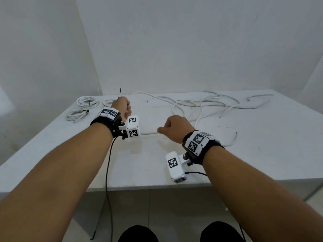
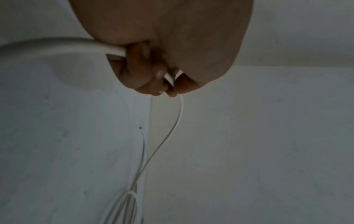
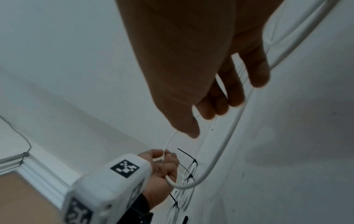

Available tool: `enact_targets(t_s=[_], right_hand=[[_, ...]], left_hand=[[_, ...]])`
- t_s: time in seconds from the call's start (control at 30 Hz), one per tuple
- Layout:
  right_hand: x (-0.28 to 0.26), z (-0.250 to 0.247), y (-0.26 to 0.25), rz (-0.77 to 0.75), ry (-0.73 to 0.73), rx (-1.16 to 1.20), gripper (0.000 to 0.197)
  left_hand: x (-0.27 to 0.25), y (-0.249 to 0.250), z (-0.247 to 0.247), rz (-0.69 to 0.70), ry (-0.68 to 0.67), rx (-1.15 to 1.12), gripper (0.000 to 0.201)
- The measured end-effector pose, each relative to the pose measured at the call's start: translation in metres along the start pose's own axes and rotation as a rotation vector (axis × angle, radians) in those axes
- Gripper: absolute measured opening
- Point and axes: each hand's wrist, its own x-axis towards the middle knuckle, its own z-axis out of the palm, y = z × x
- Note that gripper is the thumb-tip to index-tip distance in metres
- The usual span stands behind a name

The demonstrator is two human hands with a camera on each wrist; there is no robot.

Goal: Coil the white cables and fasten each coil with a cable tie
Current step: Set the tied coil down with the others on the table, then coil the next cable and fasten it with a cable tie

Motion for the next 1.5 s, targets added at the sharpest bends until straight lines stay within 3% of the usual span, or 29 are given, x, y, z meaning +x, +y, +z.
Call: enact_targets(t_s=[0.07, 0.13, 0.23, 0.37, 0.5, 0.67, 0.8, 0.87, 0.97, 1.0, 1.07, 1.13, 1.2, 1.27, 1.33, 1.43, 1.5], right_hand=[[0.0, 0.001, -0.004, -0.066, 0.097, 0.058, 0.023], [0.002, 0.005, -0.009, -0.163, 0.131, 0.106, 0.035], [0.001, 0.016, -0.025, -0.236, 0.053, 0.2, 0.045], [-0.004, 0.024, -0.039, -0.237, 0.01, 0.506, 0.022], [-0.005, 0.014, -0.036, -0.257, 0.23, 0.522, 0.019], [-0.009, 0.0, -0.032, -0.24, 0.34, 0.503, 0.028], [-0.008, -0.012, -0.02, -0.147, 0.409, 0.469, 0.031], [-0.005, -0.021, -0.016, -0.041, 0.32, 0.415, 0.03], [-0.007, -0.03, -0.022, 0.054, 0.088, 0.379, 0.019], [-0.007, -0.031, -0.026, 0.063, 0.033, 0.385, 0.019], [-0.007, -0.031, -0.033, 0.094, -0.058, 0.489, 0.019], [-0.005, -0.03, -0.035, 0.112, -0.082, 0.613, 0.016], [-0.001, -0.032, -0.03, 0.047, 0.062, 0.561, 0.013], [0.004, -0.039, -0.019, -0.025, 0.251, 0.431, 0.017], [0.008, -0.049, -0.008, -0.03, 0.345, 0.433, 0.019], [0.017, -0.062, 0.004, 0.015, 0.471, 0.478, 0.023], [0.019, -0.07, 0.008, 0.046, 0.552, 0.519, 0.025]], left_hand=[[-0.007, 0.002, 0.003, 0.027, -0.078, -0.164, 0.025], [-0.018, 0.004, 0.009, 0.058, -0.154, -0.293, 0.03], [-0.037, 0.005, 0.019, 0.068, -0.274, -0.494, 0.032], [-0.051, 0.002, 0.027, 0.118, -0.355, -0.537, 0.03], [-0.046, 0.001, 0.017, 0.143, -0.278, -0.512, 0.024], [-0.033, 0.007, 0.003, 0.111, -0.109, -0.506, 0.011], [-0.034, 0.012, -0.001, 0.168, -0.046, -0.329, 0.007], [-0.039, 0.01, 0.003, 0.227, -0.042, -0.184, 0.014], [-0.047, 0.004, 0.013, 0.332, -0.089, -0.038, 0.077], [-0.051, 0.0, 0.017, 0.364, -0.116, 0.001, 0.089], [-0.058, -0.007, 0.022, 0.399, -0.17, 0.065, 0.085], [-0.064, -0.01, 0.025, 0.434, -0.218, 0.126, 0.055], [-0.066, -0.008, 0.023, 0.412, -0.257, 0.203, 0.028], [-0.064, -0.007, 0.015, 0.365, -0.34, 0.396, 0.038], [-0.06, -0.007, 0.006, 0.37, -0.376, 0.665, 0.031], [-0.049, -0.01, -0.006, 0.368, -0.291, 1.025, 0.015], [-0.044, -0.012, -0.017, 0.353, -0.229, 1.245, 0.026]])
